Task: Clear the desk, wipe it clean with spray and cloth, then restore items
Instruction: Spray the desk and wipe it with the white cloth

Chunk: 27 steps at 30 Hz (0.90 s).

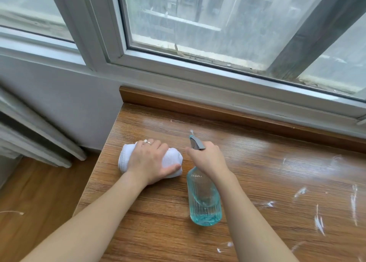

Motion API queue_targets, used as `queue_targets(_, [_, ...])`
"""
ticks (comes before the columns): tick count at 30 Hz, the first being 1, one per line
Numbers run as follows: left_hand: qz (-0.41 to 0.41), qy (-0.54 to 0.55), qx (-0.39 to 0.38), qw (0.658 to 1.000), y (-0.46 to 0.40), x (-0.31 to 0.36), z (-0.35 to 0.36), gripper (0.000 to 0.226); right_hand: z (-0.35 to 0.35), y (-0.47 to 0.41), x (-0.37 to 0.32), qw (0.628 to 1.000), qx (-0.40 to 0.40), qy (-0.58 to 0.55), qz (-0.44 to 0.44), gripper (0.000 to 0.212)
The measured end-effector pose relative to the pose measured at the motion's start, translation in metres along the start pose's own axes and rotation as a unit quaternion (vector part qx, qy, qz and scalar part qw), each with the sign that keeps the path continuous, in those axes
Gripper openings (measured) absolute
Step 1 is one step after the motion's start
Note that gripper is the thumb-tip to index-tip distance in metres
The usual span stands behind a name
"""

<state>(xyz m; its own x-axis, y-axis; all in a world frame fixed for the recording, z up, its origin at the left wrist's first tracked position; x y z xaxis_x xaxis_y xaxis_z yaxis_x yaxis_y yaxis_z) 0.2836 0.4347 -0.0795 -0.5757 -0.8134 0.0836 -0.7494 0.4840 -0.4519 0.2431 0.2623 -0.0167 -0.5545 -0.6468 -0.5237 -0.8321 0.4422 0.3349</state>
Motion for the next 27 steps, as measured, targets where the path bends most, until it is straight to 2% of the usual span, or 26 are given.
queue_targets(5, [0.015,-0.003,0.009,1.000,-0.009,-0.003,0.003,0.061,-0.007,-0.018,-0.007,1.000,0.008,0.011,-0.006,0.028])
queue_targets(13, [0.010,0.003,-0.005,1.000,-0.041,-0.014,0.019,0.063,0.008,-0.042,-0.008,0.999,-0.032,0.025,-0.001,0.035])
queue_targets(16, [0.012,0.006,-0.005,1.000,-0.040,-0.014,0.021,0.063,0.005,-0.044,-0.010,0.999,-0.023,0.029,-0.003,0.029])
queue_targets(23, [0.011,0.003,-0.008,1.000,-0.040,-0.015,0.022,0.062,0.000,-0.046,-0.023,0.999,-0.019,0.019,-0.026,0.033])
queue_targets(27, [0.017,0.002,-0.004,1.000,-0.042,-0.015,0.024,0.062,-0.002,-0.049,-0.021,1.000,-0.003,0.024,-0.003,0.028])
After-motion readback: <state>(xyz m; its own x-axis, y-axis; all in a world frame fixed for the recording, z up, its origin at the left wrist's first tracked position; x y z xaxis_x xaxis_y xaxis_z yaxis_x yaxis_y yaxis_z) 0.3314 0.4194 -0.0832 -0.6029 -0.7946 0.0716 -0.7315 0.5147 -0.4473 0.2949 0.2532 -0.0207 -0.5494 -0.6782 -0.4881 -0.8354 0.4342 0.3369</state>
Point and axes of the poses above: each hand's wrist, its own y-axis away from the middle knuckle, its own z-axis out of the palm, x = y × z, the point moved 4 cm from there along -y, towards the middle knuckle, and after that the axes turned 10 degrees about x, right-handed, at the moved point
